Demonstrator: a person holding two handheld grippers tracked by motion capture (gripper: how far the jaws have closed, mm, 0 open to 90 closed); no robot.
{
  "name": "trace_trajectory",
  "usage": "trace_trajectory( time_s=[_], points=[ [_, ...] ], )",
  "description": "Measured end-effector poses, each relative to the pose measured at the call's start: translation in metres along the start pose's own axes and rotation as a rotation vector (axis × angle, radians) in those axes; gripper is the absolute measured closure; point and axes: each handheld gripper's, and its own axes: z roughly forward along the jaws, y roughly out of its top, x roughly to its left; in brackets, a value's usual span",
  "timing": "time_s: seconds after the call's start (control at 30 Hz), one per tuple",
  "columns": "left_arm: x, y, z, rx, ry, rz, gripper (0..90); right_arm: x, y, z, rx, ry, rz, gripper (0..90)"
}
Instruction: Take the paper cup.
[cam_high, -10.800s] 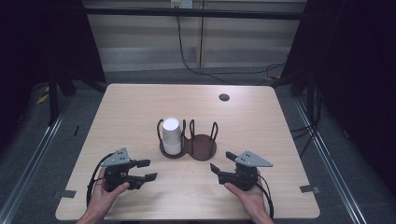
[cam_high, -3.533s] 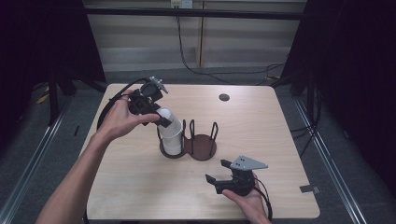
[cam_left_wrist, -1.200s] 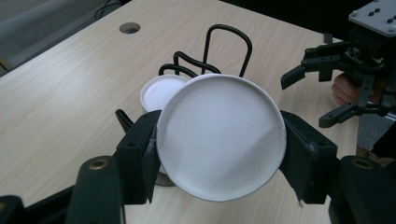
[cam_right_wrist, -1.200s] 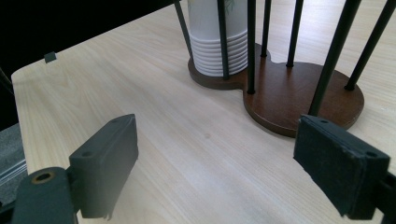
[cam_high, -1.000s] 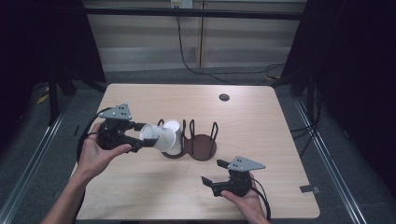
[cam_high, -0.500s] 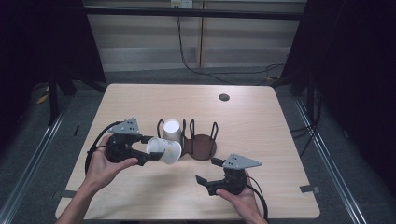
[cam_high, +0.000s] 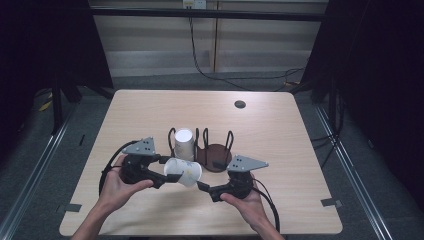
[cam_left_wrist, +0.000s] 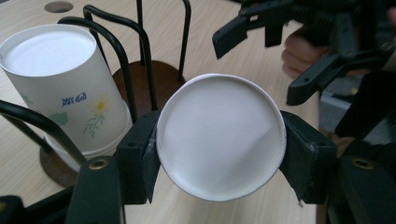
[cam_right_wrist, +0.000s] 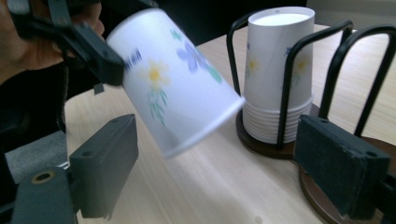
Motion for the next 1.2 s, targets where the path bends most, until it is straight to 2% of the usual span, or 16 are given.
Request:
trace_trajectory(
  time_s=[0.1,0.13,0.27,0.43,0.67,0.87,1.03,1.2],
  points=[
    [0.000,-0.001,0.003,-0.009,-0.014,-0.005,36.7,0.000,0.000,0.000,0.000,0.007,-0.003,13.3],
    [-0.001,-0.002,0.004,0.001,-0.010,-0.005,36.7,0.001,0.000,0.000,0.000,0.011,-0.003,13.3],
    [-0.003,-0.005,0.005,-0.005,-0.017,-0.008,36.7,0.000,-0.006,-0.001,0.015,0.042,-0.006,13.3],
    [-0.006,-0.007,0.004,-0.016,-0.043,-0.022,36.7,-0.001,-0.011,0.003,0.025,0.068,-0.009,13.2],
    [-0.010,-0.005,0.003,-0.030,-0.058,-0.029,36.7,0.005,-0.012,0.009,0.040,0.114,-0.029,13.3],
    [-0.013,-0.003,0.004,-0.044,-0.082,-0.033,36.8,0.007,-0.011,0.010,0.037,0.138,-0.057,13.3],
    [-0.015,-0.003,0.007,-0.041,-0.106,-0.038,36.7,0.008,-0.012,0.012,0.038,0.145,-0.058,13.3],
    [-0.017,-0.002,0.007,-0.041,-0.113,-0.027,36.7,0.008,-0.012,0.013,0.034,0.150,-0.062,13.3]
  ],
)
